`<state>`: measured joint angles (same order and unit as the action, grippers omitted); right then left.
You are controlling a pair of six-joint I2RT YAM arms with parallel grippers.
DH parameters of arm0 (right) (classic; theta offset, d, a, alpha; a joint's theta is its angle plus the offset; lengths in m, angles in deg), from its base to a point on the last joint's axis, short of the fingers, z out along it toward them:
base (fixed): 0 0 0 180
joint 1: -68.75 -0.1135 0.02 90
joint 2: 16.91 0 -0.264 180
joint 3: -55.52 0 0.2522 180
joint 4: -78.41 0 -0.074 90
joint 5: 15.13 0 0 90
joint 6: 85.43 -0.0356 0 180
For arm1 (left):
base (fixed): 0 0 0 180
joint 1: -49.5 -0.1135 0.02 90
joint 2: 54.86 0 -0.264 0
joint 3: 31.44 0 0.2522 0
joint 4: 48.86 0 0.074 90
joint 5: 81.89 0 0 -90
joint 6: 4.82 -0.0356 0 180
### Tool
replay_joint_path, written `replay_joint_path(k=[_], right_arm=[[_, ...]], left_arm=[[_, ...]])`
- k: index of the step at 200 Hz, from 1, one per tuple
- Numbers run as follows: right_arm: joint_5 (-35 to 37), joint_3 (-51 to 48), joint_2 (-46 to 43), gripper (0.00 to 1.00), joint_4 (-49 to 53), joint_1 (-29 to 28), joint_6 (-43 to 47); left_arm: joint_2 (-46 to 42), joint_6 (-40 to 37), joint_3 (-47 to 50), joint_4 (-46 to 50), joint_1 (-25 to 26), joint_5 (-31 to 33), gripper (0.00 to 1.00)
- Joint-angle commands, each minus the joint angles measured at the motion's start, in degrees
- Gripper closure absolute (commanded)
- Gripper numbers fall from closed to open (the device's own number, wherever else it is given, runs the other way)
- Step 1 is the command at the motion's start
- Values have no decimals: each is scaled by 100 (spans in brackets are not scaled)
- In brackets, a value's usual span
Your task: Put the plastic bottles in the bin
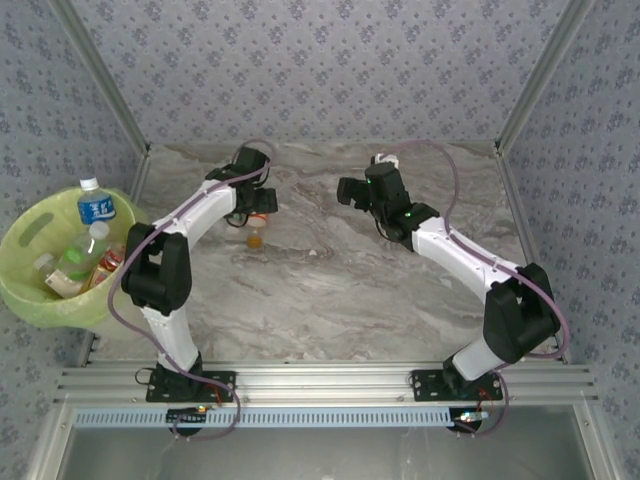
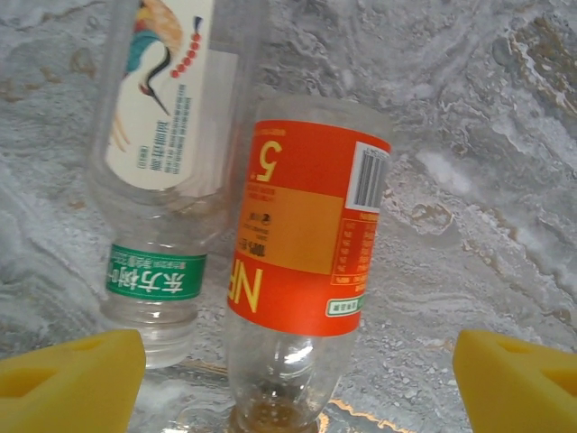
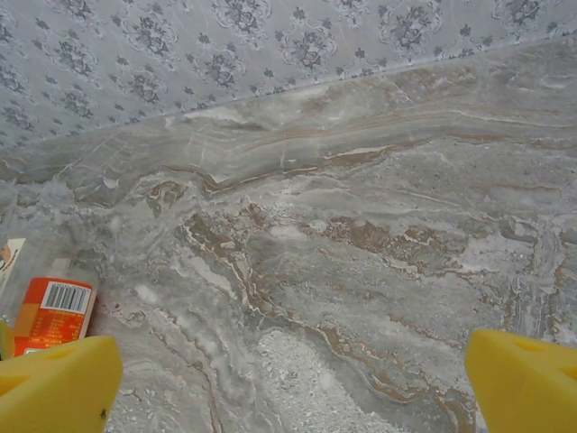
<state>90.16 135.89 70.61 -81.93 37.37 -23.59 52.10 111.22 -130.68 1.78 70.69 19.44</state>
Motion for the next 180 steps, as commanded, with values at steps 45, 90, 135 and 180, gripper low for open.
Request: replay_joint_path(k=[45,90,135,180], right_arm=[[157,80,-32,0,208,10,-97],[305,-89,-229,0,315,2,-75],[413,-123,-311,0,342,9,-18],[449,-118,-300,0,227,17,74]], left_arm=[[819,-20,-324,-241,34,57,28],[1208,-132,-435,-346,82,8,36],[622,-378,-491,-217,360,178,58],[-1870,-392,-282,149,534,1025,66]])
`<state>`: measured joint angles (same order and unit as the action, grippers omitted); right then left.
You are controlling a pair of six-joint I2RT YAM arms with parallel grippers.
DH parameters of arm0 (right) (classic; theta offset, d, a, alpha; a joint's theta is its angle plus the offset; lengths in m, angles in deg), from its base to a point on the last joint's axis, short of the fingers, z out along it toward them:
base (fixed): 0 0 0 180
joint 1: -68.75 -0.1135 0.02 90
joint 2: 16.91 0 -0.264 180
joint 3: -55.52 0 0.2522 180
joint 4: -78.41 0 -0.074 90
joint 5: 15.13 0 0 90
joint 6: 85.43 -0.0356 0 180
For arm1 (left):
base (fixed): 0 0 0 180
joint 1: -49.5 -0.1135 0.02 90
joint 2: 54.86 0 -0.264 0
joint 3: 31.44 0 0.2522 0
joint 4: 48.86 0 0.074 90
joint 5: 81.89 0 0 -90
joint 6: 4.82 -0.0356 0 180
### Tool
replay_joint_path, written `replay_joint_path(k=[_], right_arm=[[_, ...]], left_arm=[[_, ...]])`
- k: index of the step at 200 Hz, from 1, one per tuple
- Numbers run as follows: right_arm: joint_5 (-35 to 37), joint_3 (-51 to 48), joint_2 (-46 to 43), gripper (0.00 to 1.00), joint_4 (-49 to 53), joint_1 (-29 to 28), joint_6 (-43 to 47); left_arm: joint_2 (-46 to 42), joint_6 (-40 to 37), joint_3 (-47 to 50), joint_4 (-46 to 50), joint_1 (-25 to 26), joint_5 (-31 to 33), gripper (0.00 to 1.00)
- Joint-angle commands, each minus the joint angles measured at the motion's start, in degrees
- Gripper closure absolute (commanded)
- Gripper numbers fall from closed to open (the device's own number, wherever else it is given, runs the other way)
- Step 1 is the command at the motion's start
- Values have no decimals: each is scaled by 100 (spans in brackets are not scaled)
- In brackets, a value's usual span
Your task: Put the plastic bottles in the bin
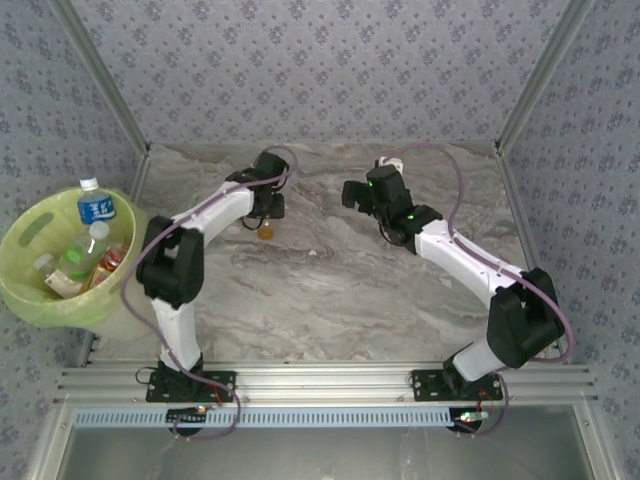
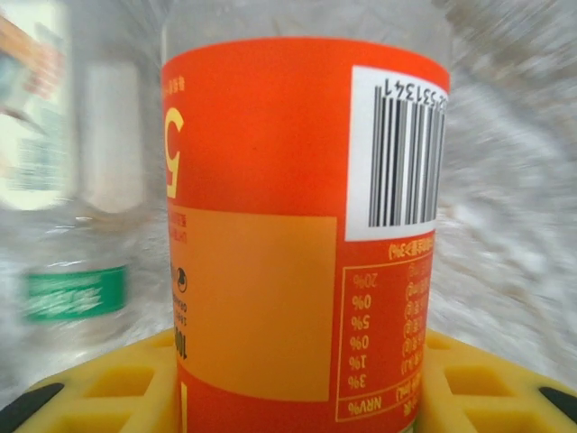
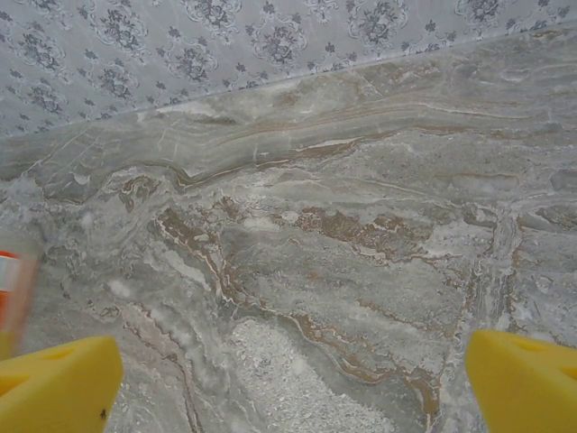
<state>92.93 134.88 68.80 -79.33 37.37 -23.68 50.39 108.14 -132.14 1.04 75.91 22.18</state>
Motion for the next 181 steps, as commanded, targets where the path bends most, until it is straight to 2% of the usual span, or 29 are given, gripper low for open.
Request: replay_joint_path(k=[1,9,21,28,48,61,78,102,127,161,181], right_arm=[[167,-20,-122,0,-37,22,87],[158,-13,-104,0,-66,18,92],[128,1,-80,0,-109,18,98],[106,13,-55,0,-137,26,96],[43,79,13,0,-147,18,74],[-8,109,50,0,-164,23,41],[-74,141,101,0,-176,9,21],[-108,190,153,0,-146,1,28],[-136,218,217,0,-141,6,63],[-295,556,412,0,-94,0,83],[-369,658,480,0,-85,-12,66]], left_arm=[[-1740,-87,-142,229,12,775,67],[-2123,-128,-213,467,5,1080,71],[-2543,-145,-390,800,13,1700,92],[-2745,-159,-510,989,12,2095,100],[-3222,-228,-789,1449,-86,3356,100],[-3453,-122,-939,1813,-567,3763,100],[-3789,106,-1036,2268,-1550,3605,100],[-4167,-27,-866,2431,-2586,3770,100],[-4177,-289,-777,2778,-3955,3033,100],[-4159,-526,-448,2702,-5776,2340,98],[-4074,-547,-333,2629,-6379,1610,93]])
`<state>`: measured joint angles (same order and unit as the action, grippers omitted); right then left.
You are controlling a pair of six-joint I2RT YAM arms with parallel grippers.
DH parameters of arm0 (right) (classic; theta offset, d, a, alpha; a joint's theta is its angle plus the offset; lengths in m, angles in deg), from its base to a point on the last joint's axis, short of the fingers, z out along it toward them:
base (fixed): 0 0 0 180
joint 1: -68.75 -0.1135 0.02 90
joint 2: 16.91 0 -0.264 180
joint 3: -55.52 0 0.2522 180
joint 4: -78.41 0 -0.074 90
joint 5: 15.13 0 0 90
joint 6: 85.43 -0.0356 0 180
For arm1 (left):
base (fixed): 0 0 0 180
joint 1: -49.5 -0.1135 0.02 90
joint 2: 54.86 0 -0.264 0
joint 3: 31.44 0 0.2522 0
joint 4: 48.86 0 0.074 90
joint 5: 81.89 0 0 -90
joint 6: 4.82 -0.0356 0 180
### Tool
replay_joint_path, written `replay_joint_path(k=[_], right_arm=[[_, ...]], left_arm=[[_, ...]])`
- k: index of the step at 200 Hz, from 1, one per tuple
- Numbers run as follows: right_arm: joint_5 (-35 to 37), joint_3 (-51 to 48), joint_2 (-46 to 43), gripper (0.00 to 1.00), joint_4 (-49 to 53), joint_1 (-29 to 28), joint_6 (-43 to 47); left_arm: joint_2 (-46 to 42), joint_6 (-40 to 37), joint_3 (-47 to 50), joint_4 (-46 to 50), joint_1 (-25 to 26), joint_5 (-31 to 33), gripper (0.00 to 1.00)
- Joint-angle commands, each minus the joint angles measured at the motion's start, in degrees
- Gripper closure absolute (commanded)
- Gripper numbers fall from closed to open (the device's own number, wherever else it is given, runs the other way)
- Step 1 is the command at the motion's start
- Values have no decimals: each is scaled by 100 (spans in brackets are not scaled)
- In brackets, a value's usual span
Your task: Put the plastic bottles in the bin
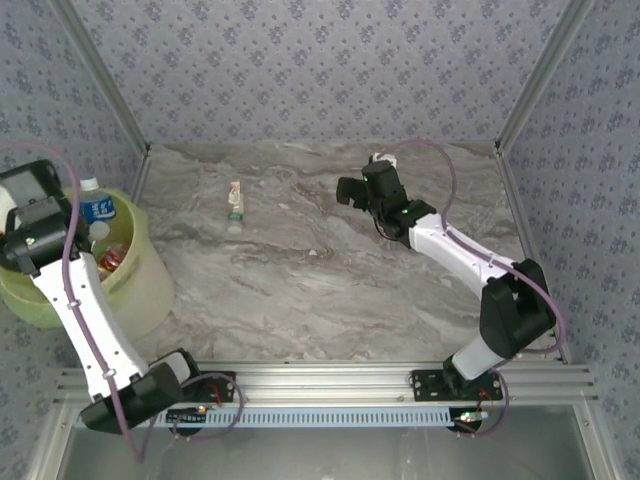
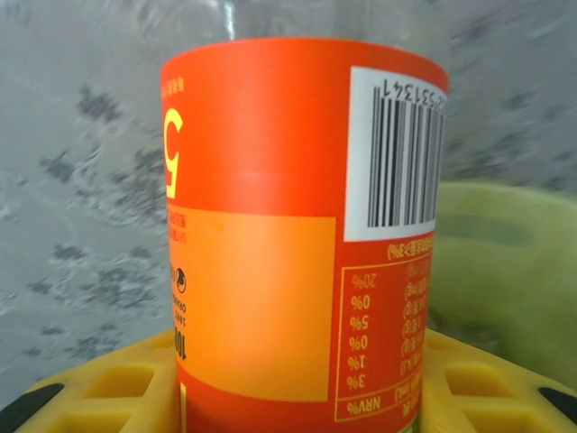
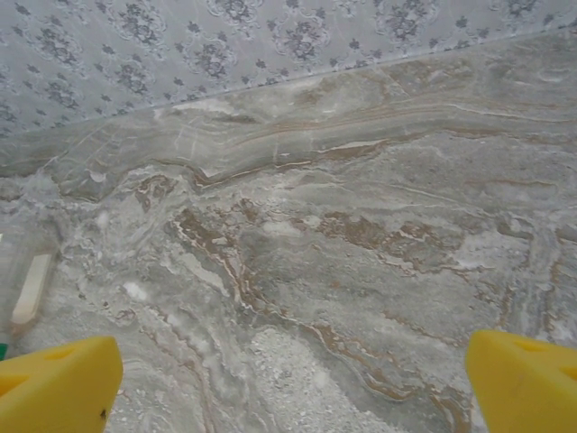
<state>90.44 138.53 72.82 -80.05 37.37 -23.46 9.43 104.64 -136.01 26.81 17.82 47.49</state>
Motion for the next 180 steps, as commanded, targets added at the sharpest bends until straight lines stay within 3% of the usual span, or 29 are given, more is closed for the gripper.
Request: replay_joint_path(k=[1,22,43,70,80,98,112,150,180], right_arm=[[-122,301,78,0,-12,-15,44],[-125,352,107,0,-27,-56,35],[-47,338,78,0,-13,-104,34],[16,324,61,0,35,-130,54],[42,319,46,0,65,-139,68],[90,309,29,0,90,-135,79],[134,297,22,0,84,-139,92],[235,298,34,0,88,-130,99],[350,235,-40,0,176,-125,113]], left_arm=[[31,-188,54,60,-582,-948,92],[153,-117,107,125,-655,-1294,82],[137,-15,15,228,-655,-1663,47],[10,131,-348,400,-562,-2121,20],[-33,224,-545,514,-347,-1885,1],[-162,337,-846,585,191,-1377,1],[-281,459,-956,495,805,-1487,1],[-44,594,-594,-262,3333,-1287,1],[842,621,-98,-1072,4371,-1841,0]])
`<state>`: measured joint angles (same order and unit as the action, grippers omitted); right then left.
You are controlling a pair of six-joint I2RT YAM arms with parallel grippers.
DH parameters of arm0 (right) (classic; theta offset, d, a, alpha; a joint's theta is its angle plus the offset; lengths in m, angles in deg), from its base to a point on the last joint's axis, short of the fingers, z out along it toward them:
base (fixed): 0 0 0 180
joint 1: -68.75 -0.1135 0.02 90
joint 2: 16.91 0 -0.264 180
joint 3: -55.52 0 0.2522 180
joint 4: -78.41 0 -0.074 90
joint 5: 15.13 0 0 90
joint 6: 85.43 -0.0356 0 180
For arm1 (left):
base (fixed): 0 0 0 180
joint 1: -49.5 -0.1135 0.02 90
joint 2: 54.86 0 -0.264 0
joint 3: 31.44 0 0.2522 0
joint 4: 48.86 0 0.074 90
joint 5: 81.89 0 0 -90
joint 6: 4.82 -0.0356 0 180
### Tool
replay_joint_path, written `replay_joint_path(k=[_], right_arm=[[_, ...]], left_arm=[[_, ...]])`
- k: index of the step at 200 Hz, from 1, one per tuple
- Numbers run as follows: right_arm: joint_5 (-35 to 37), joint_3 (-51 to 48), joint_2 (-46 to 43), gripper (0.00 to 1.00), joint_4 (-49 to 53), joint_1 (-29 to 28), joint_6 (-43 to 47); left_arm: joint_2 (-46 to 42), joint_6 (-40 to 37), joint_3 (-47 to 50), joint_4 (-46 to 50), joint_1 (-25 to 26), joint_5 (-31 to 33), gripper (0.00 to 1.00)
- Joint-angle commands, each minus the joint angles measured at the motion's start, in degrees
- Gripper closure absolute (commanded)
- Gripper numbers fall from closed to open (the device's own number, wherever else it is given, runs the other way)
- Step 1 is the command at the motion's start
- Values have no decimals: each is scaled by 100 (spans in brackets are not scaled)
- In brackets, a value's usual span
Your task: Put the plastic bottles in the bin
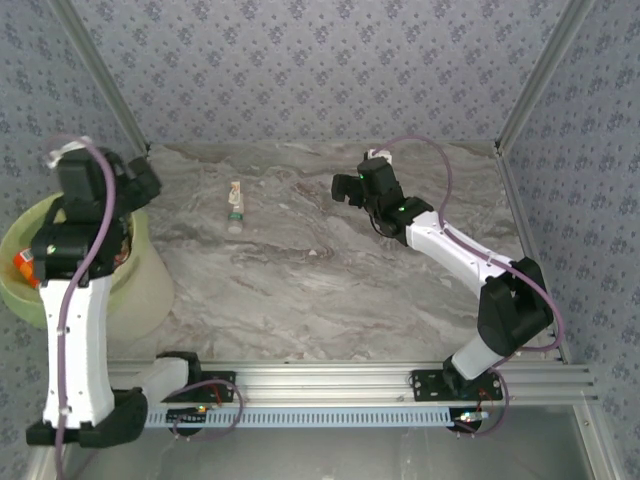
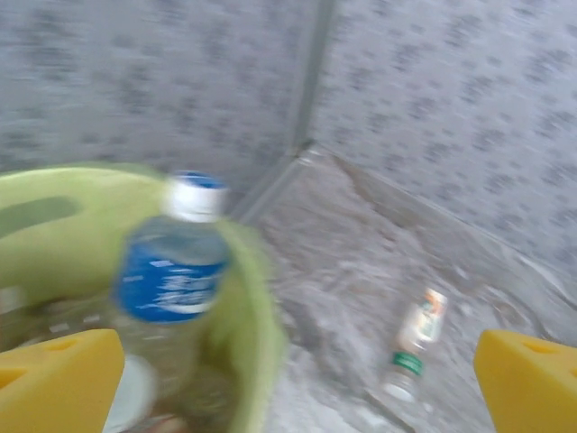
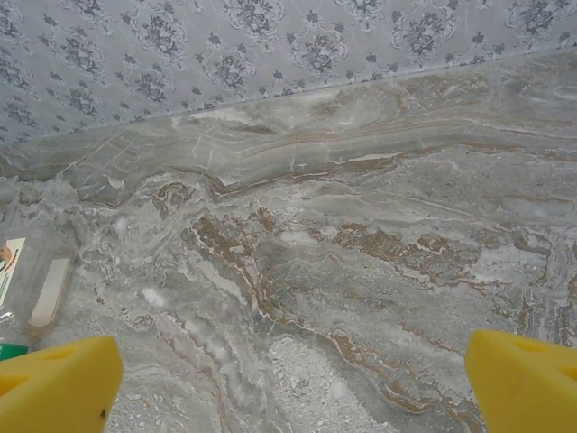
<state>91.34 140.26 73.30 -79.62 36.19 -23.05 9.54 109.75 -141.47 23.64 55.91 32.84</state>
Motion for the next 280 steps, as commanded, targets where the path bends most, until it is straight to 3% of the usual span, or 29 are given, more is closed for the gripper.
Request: replay_joint_path(k=[1,36,67,114,154,179,213,251,280], right_arm=[[265,59,-94,0,135,-6,72],[486,-135,-295,0,238,9,125],[576,-216,-446,0,331,39,175],[716,-513,-661,0,388,78,204],[769,-558,-785,0,453,90,219],[810,-598,-860,0,466,105,229],[836,-638,-914,0,467,110,233],[770,-682,-886,0,294,119,169],[641,-640,-789,0,164,126,117]], left_arm=[[874,114,468,-783,584,-401,0],[2206,335,853,-1724,914,-1243,1],[3666,368,492,-1836,800,-841,1],[5172,89,36,-2311,581,-1210,1],[5920,-132,-448,-2333,528,-1471,1],[6218,-202,-630,-2262,468,-1495,15],[5640,-380,-314,-2327,543,-1439,43],[3560,-634,251,-2198,1055,-1055,49],[2121,-558,39,-1497,1497,-191,52]])
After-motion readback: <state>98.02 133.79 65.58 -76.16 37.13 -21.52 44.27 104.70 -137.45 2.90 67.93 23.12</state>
